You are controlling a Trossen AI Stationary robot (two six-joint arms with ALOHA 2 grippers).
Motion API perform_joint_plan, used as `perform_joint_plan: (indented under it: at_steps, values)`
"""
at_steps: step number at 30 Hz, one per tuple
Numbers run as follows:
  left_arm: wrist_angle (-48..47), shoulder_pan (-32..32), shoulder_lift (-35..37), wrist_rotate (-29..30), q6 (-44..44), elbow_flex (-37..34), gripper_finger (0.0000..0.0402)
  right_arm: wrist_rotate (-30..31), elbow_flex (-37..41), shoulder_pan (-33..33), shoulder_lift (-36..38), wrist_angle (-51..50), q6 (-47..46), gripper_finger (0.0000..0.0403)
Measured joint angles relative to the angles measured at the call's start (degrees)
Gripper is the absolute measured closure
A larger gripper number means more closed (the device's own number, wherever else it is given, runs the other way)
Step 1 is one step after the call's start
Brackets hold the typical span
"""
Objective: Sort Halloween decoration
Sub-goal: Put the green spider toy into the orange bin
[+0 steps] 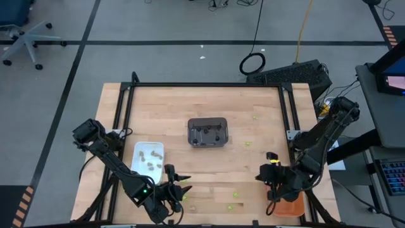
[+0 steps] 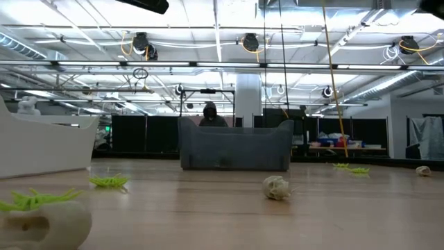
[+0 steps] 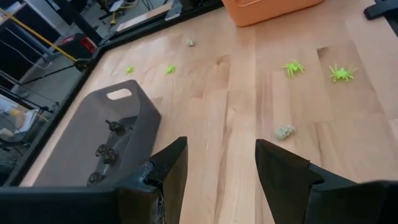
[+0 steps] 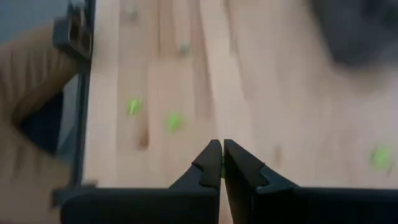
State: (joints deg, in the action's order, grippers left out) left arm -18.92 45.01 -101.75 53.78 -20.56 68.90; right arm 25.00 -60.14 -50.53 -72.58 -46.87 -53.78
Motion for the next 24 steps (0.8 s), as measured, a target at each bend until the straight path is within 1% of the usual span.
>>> perform_joint_plan:
  at_steps: [5,12,15,21,24]
  values:
    - [0.0,0.0,0.0,-1.5,-0.1,0.0,0.0217,-7.1,0.0,-2.6,-0.2,-6.1,-10.8,0.0403]
    - [0.0,0.0,0.0,-1.6,-0.1,0.0,0.0217,-7.5,0.0,-7.4,-1.4,-14.2,-25.6,0.0403]
    - [0.0,0.0,0.0,-1.7,-0.1,0.0,0.0217,-9.6,0.0,-9.1,-3.5,-17.1,-30.9,0.0403]
    - [0.0,0.0,0.0,-1.7,-0.1,0.0,0.0217,-15.6,0.0,-10.4,-8.4,-19.8,-37.0,0.0403]
    - [0.0,0.0,0.0,-1.7,-0.2,0.0,0.0217,-17.2,0.0,-10.4,-10.4,-20.9,-38.7,0.0395]
